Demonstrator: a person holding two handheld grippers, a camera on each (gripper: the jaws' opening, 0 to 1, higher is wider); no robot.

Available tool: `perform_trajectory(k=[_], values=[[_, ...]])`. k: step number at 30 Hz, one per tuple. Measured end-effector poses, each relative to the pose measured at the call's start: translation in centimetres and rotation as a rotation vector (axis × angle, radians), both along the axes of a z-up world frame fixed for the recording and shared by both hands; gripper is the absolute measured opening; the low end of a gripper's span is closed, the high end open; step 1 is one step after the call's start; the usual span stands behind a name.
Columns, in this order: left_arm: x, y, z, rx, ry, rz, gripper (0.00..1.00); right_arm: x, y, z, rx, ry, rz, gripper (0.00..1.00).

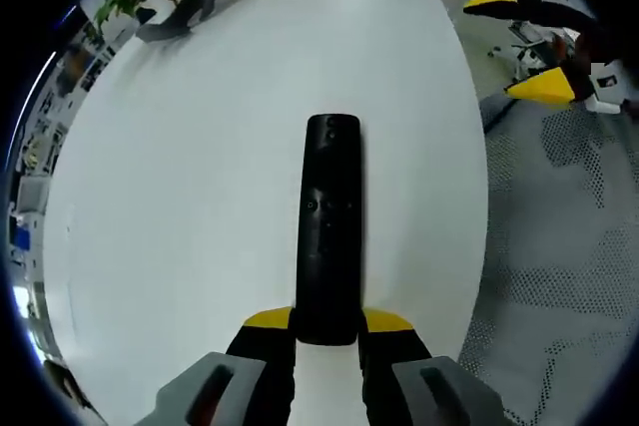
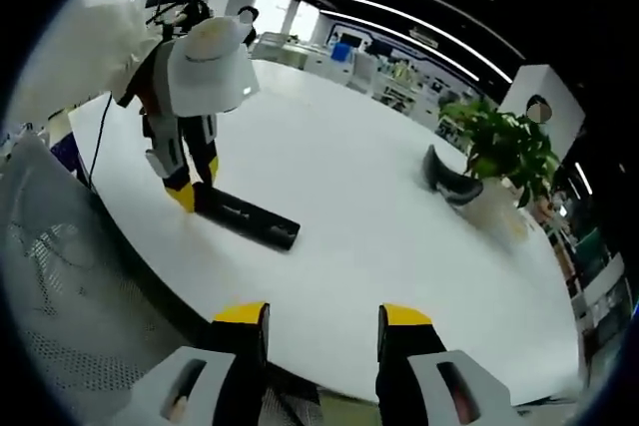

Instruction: Press the specified remote control buttons in sequence, fully releasing each button before pressing the next.

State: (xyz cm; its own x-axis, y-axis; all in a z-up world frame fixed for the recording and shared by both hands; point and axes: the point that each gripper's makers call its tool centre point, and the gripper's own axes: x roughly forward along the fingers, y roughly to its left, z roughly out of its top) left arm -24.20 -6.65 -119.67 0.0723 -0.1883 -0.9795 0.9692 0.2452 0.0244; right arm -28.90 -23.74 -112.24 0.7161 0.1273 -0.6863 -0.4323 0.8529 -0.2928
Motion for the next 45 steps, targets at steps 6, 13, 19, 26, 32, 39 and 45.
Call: perform_trajectory(k=[6, 13, 19, 26, 32, 39, 45], values=[[-1.6, 0.2, 0.0, -0.024, -0.006, 0.008, 0.23, -0.1, 0.1, -0.1, 0.003, 0.012, 0.002, 0.41], [-3.6, 0.3, 0.1, -0.088, -0.015, 0.046, 0.23, -0.4, 0.6, -0.3, 0.029, 0.038, 0.02, 0.38], [-5.0, 0.2, 0.1, -0.115, -0.019, 0.069, 0.23, -0.6, 1.1, -0.6, 0.056, 0.067, 0.033, 0.32], [-6.0, 0.0, 0.1, -0.139, -0.028, 0.121, 0.23, -1.1, 1.6, -0.8, 0.079, 0.118, 0.054, 0.06], [-7.0, -0.1, 0.1, -0.175, -0.038, 0.125, 0.23, -1.0, 2.3, -0.6, 0.135, 0.152, 0.07, 0.0], [-8.5, -0.8, 0.1, -0.213, -0.082, 0.102, 0.23, -0.7, 4.1, -0.7, 0.263, 0.262, 0.085, 0.0], [-8.3, -0.7, 0.1, -0.233, -0.099, 0.099, 0.23, 0.6, 6.1, -2.3, 0.342, 0.392, 0.062, 0.0]])
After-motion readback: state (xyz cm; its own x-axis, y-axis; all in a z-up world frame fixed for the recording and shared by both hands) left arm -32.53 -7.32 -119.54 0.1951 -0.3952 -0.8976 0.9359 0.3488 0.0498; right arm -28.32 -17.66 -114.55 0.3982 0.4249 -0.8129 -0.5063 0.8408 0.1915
